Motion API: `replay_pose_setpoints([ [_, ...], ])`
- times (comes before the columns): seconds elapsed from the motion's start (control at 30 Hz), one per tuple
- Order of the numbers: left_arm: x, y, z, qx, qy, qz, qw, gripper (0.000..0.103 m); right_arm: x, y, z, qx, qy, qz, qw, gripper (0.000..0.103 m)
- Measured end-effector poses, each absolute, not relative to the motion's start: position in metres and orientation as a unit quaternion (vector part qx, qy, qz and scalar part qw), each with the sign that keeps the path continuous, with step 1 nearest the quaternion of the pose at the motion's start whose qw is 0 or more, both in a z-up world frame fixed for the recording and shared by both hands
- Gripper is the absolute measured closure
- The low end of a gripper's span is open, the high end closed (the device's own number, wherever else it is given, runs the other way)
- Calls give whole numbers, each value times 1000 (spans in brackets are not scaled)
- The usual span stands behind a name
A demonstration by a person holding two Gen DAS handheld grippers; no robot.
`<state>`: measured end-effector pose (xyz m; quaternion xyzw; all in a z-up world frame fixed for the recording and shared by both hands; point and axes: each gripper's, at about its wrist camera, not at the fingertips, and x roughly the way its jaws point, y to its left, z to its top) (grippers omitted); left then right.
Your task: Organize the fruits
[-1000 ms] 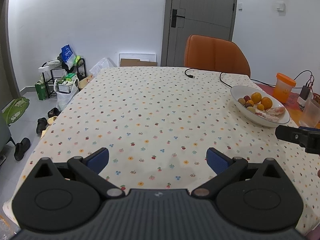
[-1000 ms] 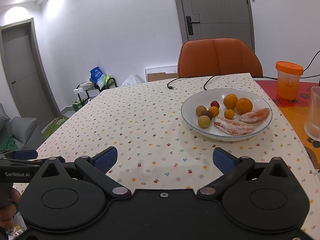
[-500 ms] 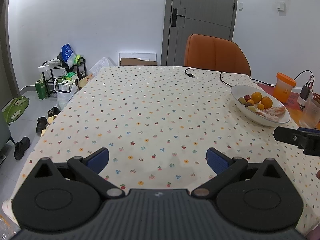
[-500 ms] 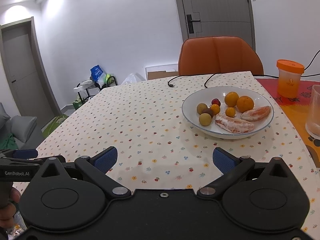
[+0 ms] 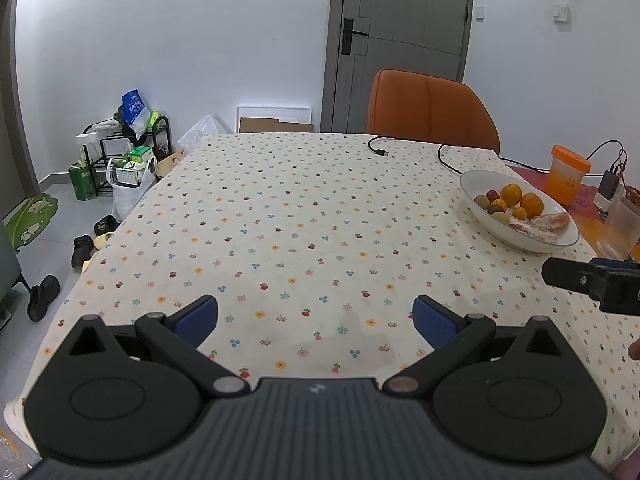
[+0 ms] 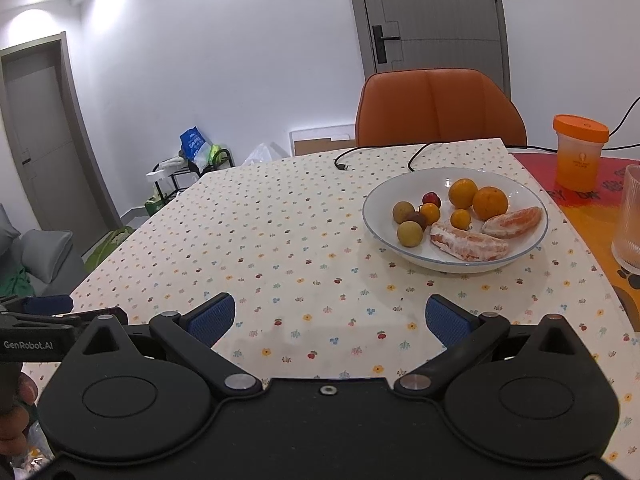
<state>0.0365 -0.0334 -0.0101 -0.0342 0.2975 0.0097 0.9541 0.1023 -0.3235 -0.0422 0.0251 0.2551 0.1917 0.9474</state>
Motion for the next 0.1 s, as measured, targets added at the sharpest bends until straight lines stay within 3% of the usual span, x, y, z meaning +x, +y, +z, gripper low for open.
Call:
replay_pose_setpoints([
  [0.1, 37, -34, -9, -35, 297, 10, 954, 0, 103, -323, -43, 25, 256, 192, 947, 0],
])
